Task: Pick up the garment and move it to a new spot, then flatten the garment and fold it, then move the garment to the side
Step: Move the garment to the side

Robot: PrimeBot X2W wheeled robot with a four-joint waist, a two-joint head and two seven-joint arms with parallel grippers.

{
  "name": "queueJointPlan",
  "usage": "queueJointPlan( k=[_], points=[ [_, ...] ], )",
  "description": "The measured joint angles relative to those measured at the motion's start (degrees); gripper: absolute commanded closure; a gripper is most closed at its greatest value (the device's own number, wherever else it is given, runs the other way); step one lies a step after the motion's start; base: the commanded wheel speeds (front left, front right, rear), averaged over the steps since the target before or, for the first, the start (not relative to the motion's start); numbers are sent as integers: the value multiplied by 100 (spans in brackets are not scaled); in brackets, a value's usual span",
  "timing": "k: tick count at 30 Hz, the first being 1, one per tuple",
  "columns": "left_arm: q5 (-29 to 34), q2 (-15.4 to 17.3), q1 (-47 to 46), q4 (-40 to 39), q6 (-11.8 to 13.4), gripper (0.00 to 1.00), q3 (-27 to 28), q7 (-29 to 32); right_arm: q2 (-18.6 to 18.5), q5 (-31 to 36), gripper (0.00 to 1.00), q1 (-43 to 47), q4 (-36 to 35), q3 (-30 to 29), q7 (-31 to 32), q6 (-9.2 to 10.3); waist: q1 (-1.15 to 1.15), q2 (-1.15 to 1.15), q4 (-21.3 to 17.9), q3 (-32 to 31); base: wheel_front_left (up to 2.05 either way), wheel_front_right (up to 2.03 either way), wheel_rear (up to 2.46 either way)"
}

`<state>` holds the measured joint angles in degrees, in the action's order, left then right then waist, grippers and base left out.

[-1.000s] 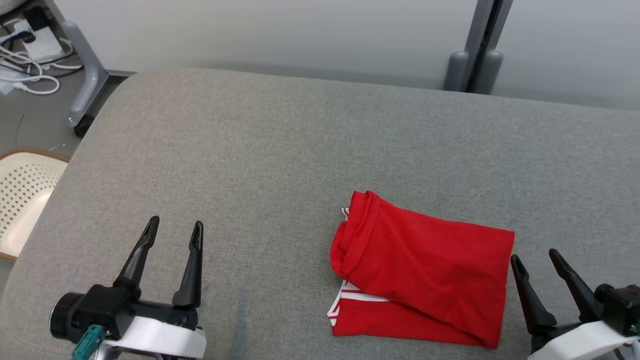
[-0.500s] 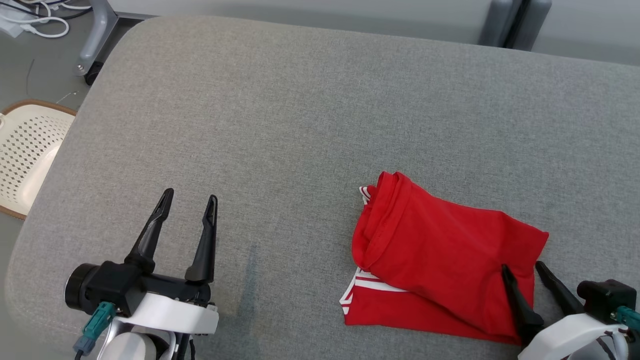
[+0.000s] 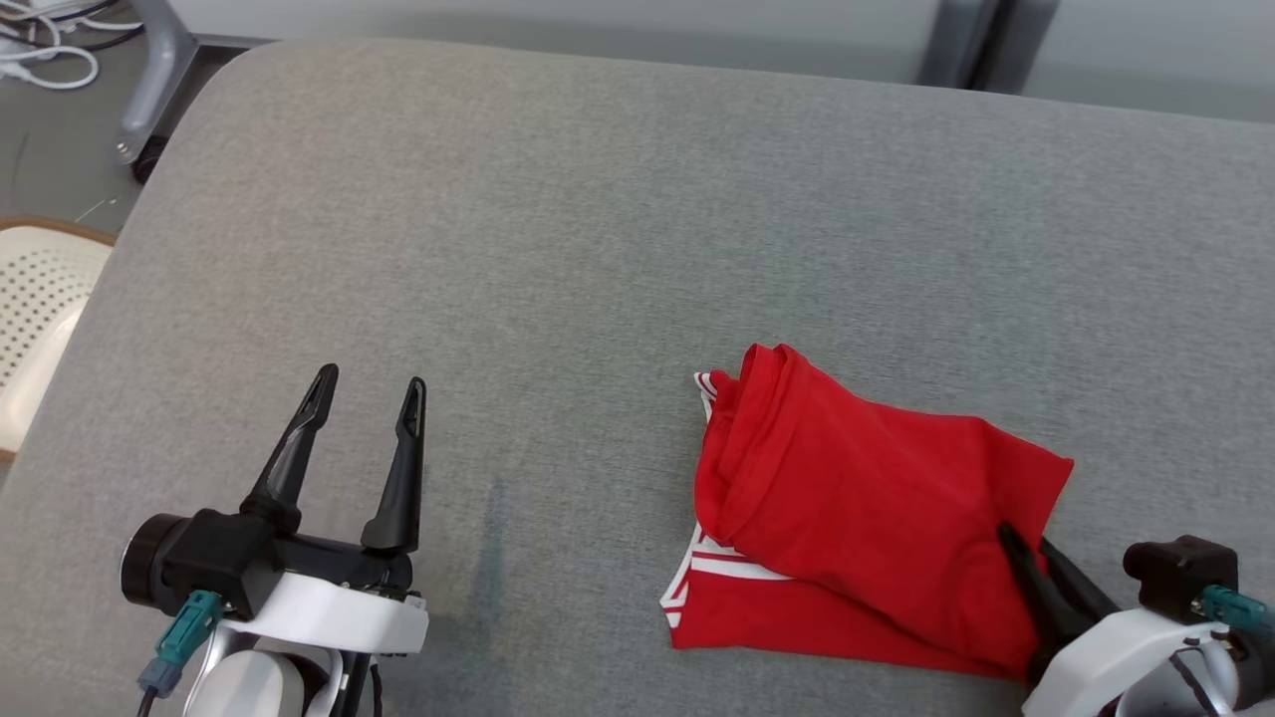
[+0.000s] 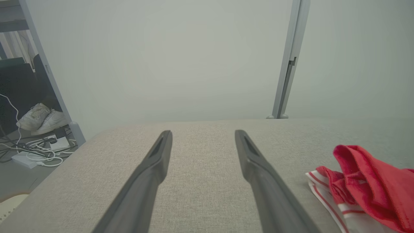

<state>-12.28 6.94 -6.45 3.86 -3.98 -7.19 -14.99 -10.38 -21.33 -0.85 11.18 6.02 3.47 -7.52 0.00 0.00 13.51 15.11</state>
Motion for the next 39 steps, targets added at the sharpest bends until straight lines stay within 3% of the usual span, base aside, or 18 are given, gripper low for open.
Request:
queueJointPlan(
  k=[8, 14, 20, 27, 39],
  points=[
    [4, 97, 62, -131, 1, 0, 112, -10, -430, 368, 100, -9, -514, -54, 22, 2, 0, 0, -483, -119, 0, 0, 0],
    [5, 147, 137, -290, 8, 0, 123, -10, -976, 568, 100, -233, -851, -236, 125, 2, 0, 0, -1166, -146, 0, 0, 0],
    [9, 250, 101, -460, 10, 0, 110, 35, -1266, 645, 100, -684, -945, -114, 179, 2, 0, 0, -1768, -37, 0, 0, 0],
    [63, 369, -225, -715, -16, 0, 23, 142, -1572, 671, 100, -1256, -869, -2, 92, 2, 0, 0, -2240, 426, 0, 0, 0],
    [241, 835, -801, -1277, -109, 0, -68, 548, -2229, 520, 100, -2578, -138, -427, -421, 1, 0, 0, -2888, 1463, 0, 0, 0]
  ],
)
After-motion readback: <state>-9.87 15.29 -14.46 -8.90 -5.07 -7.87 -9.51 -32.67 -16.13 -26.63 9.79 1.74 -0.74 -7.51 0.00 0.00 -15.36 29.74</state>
